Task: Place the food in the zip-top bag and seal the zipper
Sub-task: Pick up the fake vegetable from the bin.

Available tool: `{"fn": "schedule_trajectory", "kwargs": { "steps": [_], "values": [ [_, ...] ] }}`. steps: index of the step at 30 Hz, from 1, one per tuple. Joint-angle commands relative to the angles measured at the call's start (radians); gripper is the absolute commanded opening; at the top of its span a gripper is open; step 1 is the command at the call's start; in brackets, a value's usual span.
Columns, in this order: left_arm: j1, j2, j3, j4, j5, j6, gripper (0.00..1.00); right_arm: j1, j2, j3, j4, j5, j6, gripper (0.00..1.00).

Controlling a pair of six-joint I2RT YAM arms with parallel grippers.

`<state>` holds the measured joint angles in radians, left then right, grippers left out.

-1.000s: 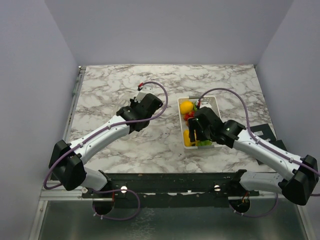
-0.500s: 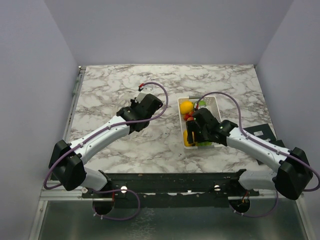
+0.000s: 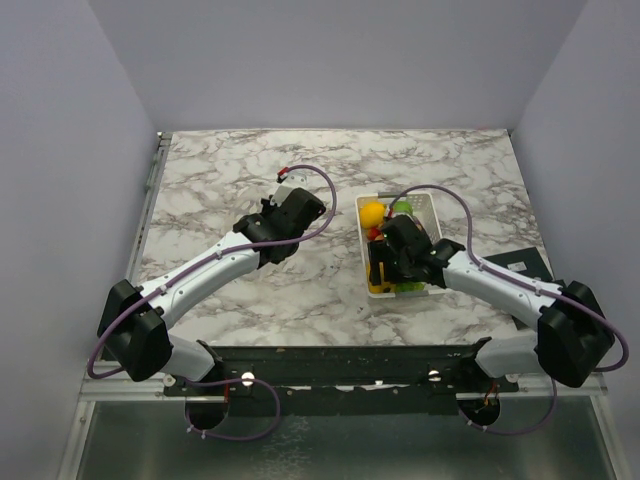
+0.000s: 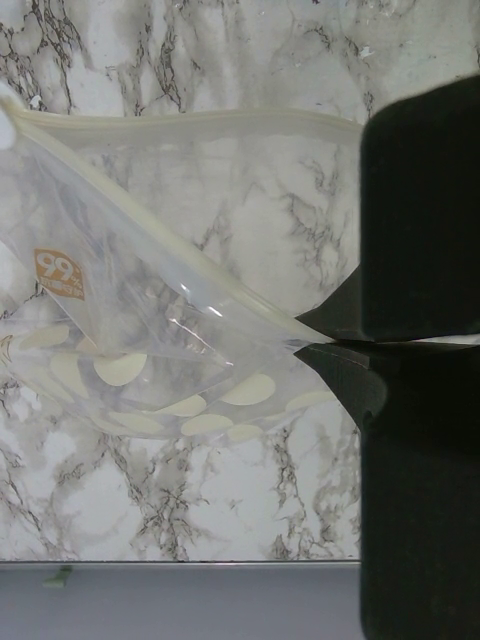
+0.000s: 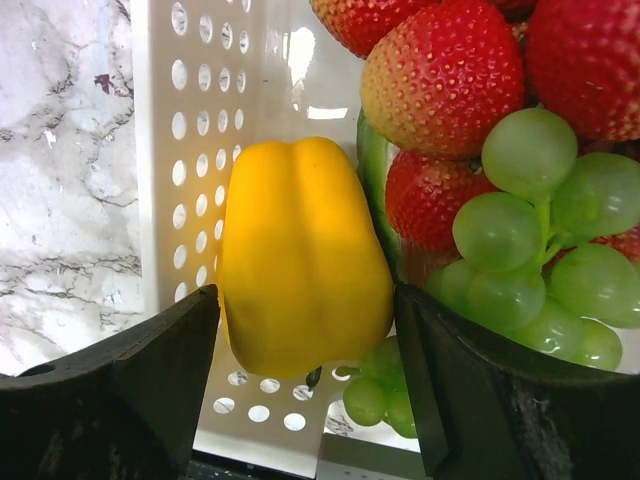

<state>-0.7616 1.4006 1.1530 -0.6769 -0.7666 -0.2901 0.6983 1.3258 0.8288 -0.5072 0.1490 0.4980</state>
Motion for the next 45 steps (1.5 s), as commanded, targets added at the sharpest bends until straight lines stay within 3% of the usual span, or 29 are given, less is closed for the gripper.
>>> {"fn": "schedule_trajectory", "kwargs": {
  "steps": [1, 5, 10, 14, 32, 45],
  "values": [
    [-0.006, -0.012, -0.013, 0.009, 0.017, 0.01, 0.0, -0.006, 0.024, -0.014, 0.048, -0.028, 0.001, 0.76],
    [-0.006, -0.009, -0.014, 0.01, 0.015, 0.013, 0.0, -0.007, 0.028, -0.018, 0.045, -0.03, -0.005, 0.7],
    [-0.006, -0.005, -0.014, 0.01, 0.015, 0.015, 0.0, -0.007, -0.005, -0.019, 0.036, -0.023, -0.009, 0.5],
    [-0.005, -0.005, -0.014, 0.01, 0.016, 0.014, 0.0, -0.007, -0.039, -0.004, 0.013, -0.003, -0.009, 0.44],
    [-0.005, -0.002, -0.016, 0.01, 0.016, 0.014, 0.0, -0.007, -0.162, 0.15, -0.094, 0.061, -0.026, 0.38],
    [-0.005, 0.005, -0.018, 0.009, 0.016, 0.014, 0.0, -0.005, -0.189, 0.254, -0.037, -0.14, -0.041, 0.35]
  ]
}}
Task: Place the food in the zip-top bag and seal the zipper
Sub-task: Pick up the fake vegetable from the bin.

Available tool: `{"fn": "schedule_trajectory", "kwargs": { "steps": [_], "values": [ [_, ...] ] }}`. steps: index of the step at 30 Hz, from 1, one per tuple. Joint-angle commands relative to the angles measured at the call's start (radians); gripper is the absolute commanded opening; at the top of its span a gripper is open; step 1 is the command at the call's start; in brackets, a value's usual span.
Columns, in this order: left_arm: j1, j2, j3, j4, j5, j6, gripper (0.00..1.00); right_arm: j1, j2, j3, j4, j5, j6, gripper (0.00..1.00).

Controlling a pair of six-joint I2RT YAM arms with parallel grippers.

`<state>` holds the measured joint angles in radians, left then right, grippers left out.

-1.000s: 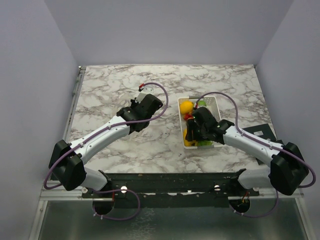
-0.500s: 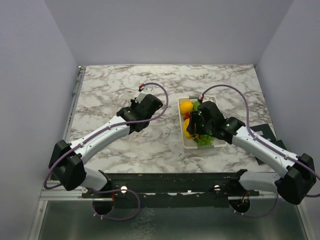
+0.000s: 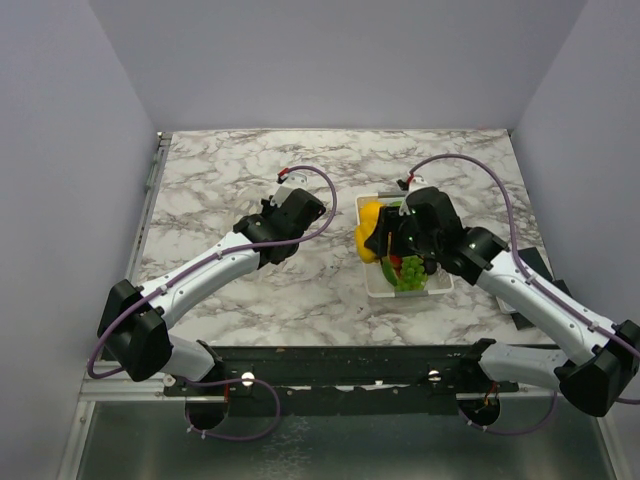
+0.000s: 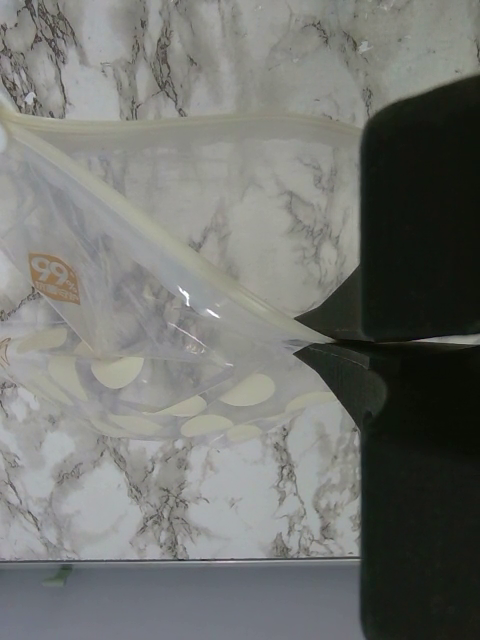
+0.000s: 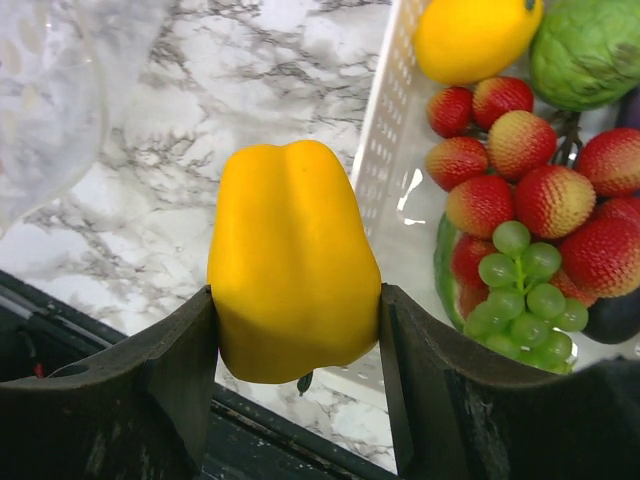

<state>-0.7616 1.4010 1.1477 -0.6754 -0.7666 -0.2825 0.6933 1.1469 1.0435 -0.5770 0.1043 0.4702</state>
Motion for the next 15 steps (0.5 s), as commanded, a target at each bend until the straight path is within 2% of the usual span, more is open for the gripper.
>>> {"fn": "schedule_trajectory", "kwargs": {
  "steps": [1, 15],
  "values": [
    [-0.006, 0.002, -0.013, 0.008, 0.017, 0.007, 0.0, 0.0, -0.006, 0.049, 0.042, -0.127, -0.013, 0.34],
    [-0.007, -0.022, -0.011, 0.016, 0.056, 0.008, 0.0, 0.062, 0.11, 0.102, 0.232, -0.269, 0.071, 0.34]
  ]
}}
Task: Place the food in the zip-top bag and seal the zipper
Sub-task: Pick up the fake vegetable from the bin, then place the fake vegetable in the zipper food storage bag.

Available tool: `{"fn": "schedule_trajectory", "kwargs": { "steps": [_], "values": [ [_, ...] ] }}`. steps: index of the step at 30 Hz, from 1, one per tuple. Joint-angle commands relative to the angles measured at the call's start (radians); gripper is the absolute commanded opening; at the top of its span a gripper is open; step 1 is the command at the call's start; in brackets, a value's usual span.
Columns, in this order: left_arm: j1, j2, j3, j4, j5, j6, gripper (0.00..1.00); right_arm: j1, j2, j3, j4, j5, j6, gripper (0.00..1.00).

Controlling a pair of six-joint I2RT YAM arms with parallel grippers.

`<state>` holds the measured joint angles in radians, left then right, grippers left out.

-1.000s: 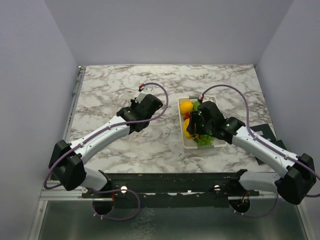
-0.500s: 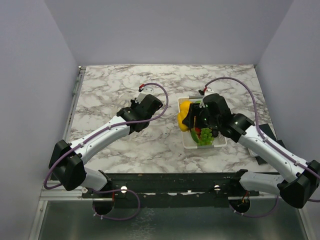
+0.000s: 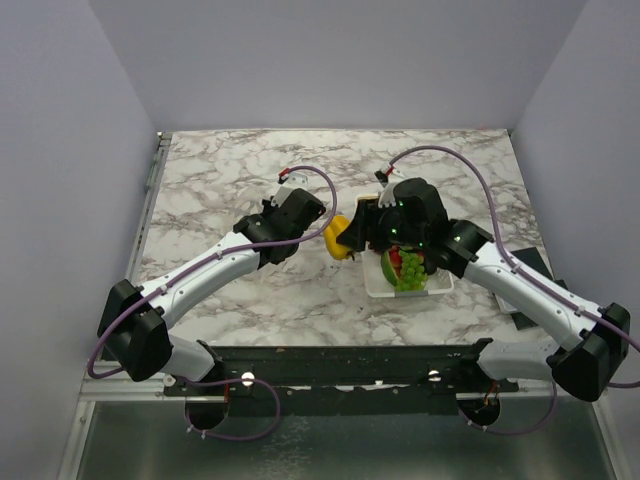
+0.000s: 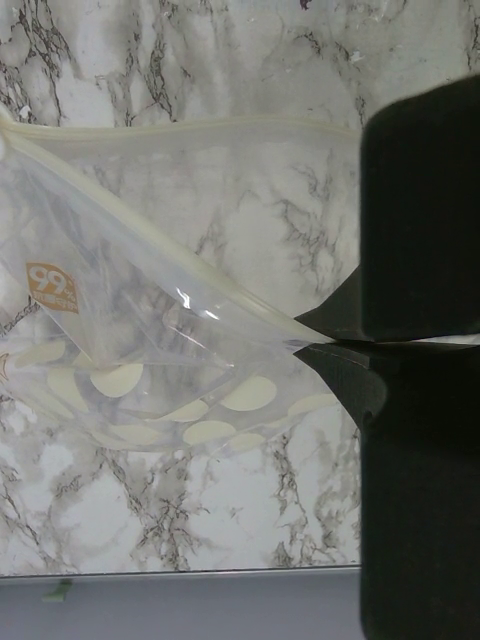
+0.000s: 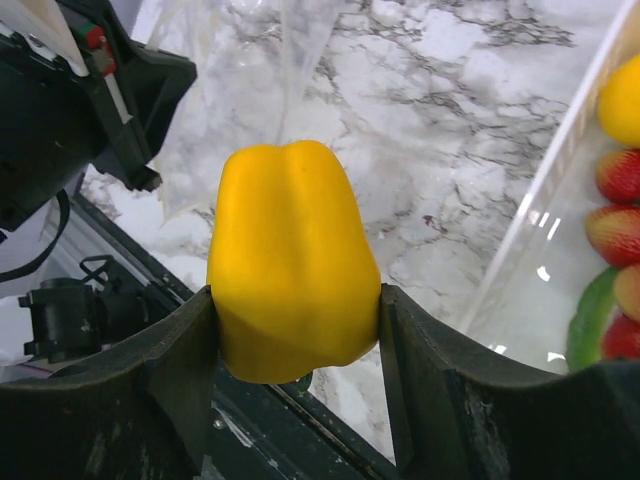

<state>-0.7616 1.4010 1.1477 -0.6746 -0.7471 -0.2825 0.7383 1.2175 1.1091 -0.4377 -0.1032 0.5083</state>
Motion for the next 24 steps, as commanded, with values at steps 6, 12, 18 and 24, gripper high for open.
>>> {"fn": "schedule_trajectory", "kwargs": {
  "steps": [6, 12, 18, 24],
  "values": [
    [-0.005, -0.036, -0.014, 0.023, 0.049, 0.01, 0.0, 0.04, 0.108, 0.063, 0.162, -0.083, 0.066, 0.34],
    [-0.006, -0.05, -0.015, 0.027, 0.059, 0.01, 0.0, 0.054, 0.173, 0.082, 0.211, -0.103, 0.092, 0.34],
    [-0.006, -0.054, -0.014, 0.029, 0.074, 0.011, 0.0, 0.061, 0.239, 0.103, 0.244, -0.114, 0.112, 0.34],
    [-0.006, -0.06, -0.016, 0.033, 0.088, 0.011, 0.0, 0.066, 0.299, 0.123, 0.269, -0.121, 0.126, 0.34]
  ]
}}
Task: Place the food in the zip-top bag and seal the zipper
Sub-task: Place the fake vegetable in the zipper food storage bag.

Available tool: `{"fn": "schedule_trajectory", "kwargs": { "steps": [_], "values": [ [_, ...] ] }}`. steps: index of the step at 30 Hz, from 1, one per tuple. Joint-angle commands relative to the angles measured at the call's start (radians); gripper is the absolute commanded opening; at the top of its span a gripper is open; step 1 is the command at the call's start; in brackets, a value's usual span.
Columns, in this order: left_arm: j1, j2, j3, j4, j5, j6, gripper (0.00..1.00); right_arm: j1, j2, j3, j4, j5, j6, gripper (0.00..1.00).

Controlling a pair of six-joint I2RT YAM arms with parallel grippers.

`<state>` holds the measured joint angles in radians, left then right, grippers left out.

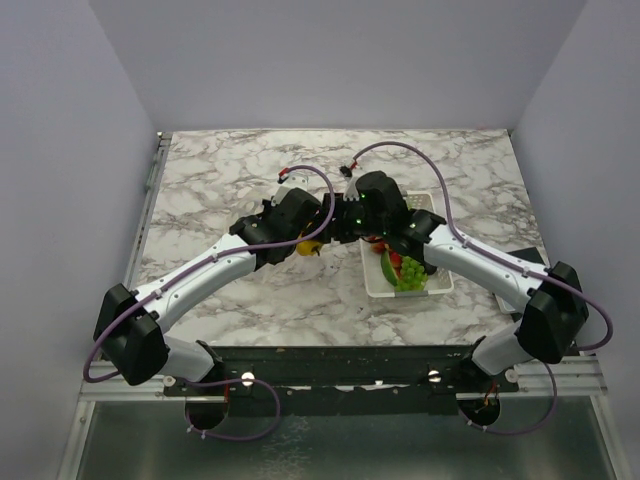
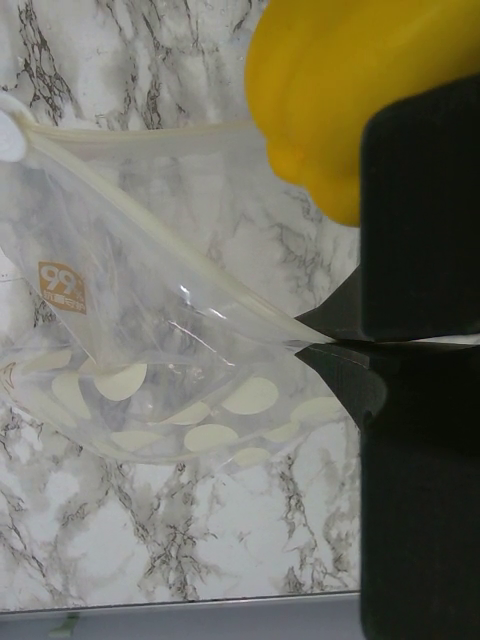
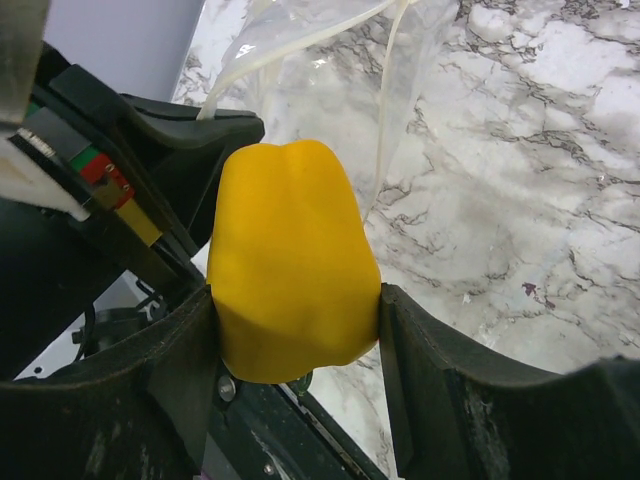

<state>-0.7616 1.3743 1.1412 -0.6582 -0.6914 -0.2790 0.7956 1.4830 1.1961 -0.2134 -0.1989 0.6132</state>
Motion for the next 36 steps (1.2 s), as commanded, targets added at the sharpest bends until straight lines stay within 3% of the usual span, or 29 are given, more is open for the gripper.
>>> {"fn": "schedule_trajectory", "kwargs": {
  "steps": [1, 20, 26, 36],
  "values": [
    [-0.005, -0.035, -0.009, 0.017, 0.034, 0.007, 0.0, 0.01, 0.044, 0.039, 0.046, -0.023, 0.026, 0.34],
    [-0.006, -0.054, -0.017, 0.038, 0.071, 0.013, 0.0, 0.01, 0.201, 0.121, 0.078, 0.042, 0.094, 0.36],
    [-0.005, -0.068, -0.021, 0.046, 0.079, 0.013, 0.0, 0.01, 0.229, 0.117, 0.117, 0.053, 0.118, 0.48],
    [-0.005, -0.077, -0.021, 0.047, 0.062, 0.01, 0.0, 0.011, 0.181, 0.063, 0.169, 0.039, 0.121, 0.77]
  ]
}}
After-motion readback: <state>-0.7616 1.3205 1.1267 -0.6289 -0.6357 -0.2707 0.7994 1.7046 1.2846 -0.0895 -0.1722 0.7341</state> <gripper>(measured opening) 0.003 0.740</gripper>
